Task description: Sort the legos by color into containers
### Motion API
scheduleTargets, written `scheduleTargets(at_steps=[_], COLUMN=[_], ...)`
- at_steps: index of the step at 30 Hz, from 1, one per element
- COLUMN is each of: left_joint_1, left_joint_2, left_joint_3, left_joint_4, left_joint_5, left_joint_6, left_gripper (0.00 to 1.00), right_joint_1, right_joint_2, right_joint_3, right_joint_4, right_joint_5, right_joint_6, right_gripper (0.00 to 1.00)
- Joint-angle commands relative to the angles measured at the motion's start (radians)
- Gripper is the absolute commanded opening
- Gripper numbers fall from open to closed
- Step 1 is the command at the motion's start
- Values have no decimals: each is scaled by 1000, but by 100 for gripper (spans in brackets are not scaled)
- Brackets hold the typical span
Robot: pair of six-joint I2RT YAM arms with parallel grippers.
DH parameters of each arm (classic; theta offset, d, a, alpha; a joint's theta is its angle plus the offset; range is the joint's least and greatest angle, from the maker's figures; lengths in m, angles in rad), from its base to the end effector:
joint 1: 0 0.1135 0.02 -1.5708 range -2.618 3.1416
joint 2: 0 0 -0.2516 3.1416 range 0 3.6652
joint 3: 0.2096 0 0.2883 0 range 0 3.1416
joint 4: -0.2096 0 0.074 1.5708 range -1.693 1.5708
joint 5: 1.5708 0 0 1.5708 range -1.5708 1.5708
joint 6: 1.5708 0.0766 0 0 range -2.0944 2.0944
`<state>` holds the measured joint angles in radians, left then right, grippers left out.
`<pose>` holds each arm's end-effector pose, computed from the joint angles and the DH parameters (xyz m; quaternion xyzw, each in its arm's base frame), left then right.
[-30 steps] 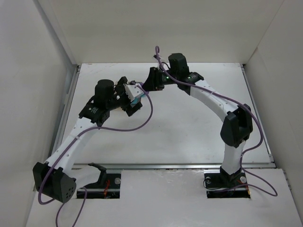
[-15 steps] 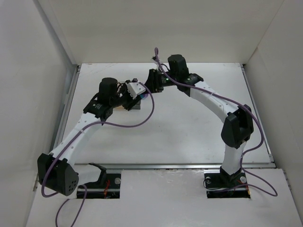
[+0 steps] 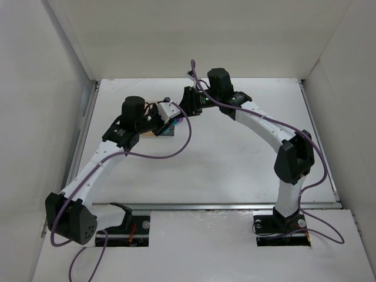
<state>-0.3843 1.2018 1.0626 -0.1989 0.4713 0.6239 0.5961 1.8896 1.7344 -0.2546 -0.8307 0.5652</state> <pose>0.3124 -0.1639 0.3213 0.5014 0.6296 -0.1220 0.5808 0.3837 0.3286 0.3180 -0.2331 0.7616 0.5574 0.2345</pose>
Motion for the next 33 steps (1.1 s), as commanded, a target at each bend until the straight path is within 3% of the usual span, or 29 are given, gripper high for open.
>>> scheduleTargets(at_steps=[1, 6, 11, 19, 24, 27, 33], left_joint_1=[-2, -2, -2, -2, -2, -2, -2], left_joint_2=[-47, -35, -34, 14, 62, 62, 62], left_joint_3=[4, -6, -105, -272, -303, -314, -343], left_joint_4=[7, -56, -131, -119, -67, -57, -48], left_joint_5=[55, 23, -19, -30, -30, -8, 47], left_joint_6=[-3, 31, 62, 109, 120, 141, 151], left_gripper=[0, 0, 0, 1, 28, 34, 58], right_joint_1=[11, -10, -61, -61, -61, -70, -70], right_joint_2=[-32, -41, -63, -63, -63, -63, -81], right_joint_3=[16, -7, -45, -90, -99, -99, -99], right_joint_4=[69, 69, 69, 69, 60, 51, 51], right_joint_5=[-21, 30, 65, 65, 74, 84, 75], right_joint_6=[-4, 5, 15, 15, 5, -5, -39], right_gripper=[0, 0, 0, 0, 0, 0, 0])
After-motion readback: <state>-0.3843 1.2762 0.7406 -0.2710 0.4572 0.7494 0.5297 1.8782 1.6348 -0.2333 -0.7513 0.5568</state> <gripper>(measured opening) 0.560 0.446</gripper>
